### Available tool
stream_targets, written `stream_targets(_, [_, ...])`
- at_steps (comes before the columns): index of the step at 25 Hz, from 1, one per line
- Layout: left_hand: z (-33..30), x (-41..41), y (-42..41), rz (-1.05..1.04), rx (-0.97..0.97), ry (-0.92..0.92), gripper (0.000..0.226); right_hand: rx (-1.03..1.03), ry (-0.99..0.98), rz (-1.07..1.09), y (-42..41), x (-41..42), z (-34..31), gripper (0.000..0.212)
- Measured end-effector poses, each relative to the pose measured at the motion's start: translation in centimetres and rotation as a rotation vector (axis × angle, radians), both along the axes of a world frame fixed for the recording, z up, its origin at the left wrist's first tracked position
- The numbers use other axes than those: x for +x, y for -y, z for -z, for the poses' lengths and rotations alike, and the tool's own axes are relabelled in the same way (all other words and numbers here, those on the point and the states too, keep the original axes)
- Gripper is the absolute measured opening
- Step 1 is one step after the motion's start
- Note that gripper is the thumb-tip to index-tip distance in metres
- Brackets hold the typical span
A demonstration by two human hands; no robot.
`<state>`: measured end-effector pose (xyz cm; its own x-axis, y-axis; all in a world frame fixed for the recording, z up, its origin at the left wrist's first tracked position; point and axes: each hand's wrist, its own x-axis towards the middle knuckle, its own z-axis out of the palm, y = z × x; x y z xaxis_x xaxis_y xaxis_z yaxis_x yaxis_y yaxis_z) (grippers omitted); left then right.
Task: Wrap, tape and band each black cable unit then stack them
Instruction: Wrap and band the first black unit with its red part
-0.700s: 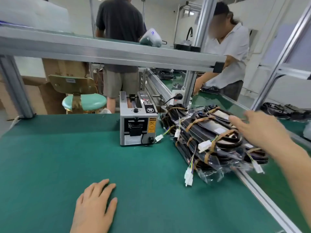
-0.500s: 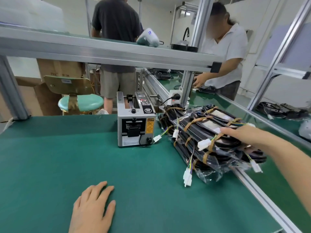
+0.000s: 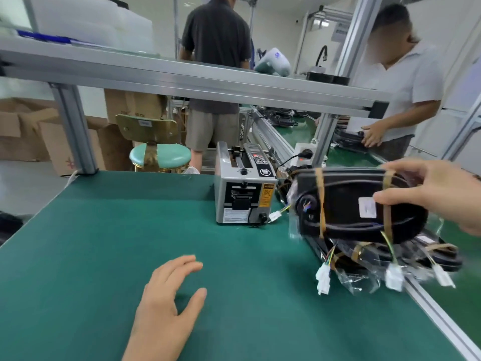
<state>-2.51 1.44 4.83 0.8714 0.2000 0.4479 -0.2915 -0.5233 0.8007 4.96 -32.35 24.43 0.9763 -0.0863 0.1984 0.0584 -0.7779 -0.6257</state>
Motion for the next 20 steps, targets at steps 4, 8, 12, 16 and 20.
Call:
stream_targets(4, [-4.7,-0.4,0.6,0.152,0.096,0.141,0.079,-0.283,-0.005,-0.507,-9.0,-1.5,-0.1,0.059])
stream_targets(8, [-6.0,1.2,0.6,0.268,0.044,-0.105,0.109,-0.437,0.069,-0.854,-18.6,-1.5,4.6,0.066])
stream_targets(12, [-3.8,1.8,-3.2,0.081,-0.324,-0.058,0.081,-0.087,0.033,-0.962,-19.8,0.4,4.8,0.078])
stream_targets(16, [-2.3,1.4,-4.8,0.103,-0.462,-0.005,0.065,0.04,-0.123,-0.877,-18.2,1.7,6.8,0.065])
stream_targets(20, [-2.6,1.5,-4.4,0.181,-0.44,0.001,0.062,0.273,-0.15,-0.911,-20.0,0.8,9.3,0.031])
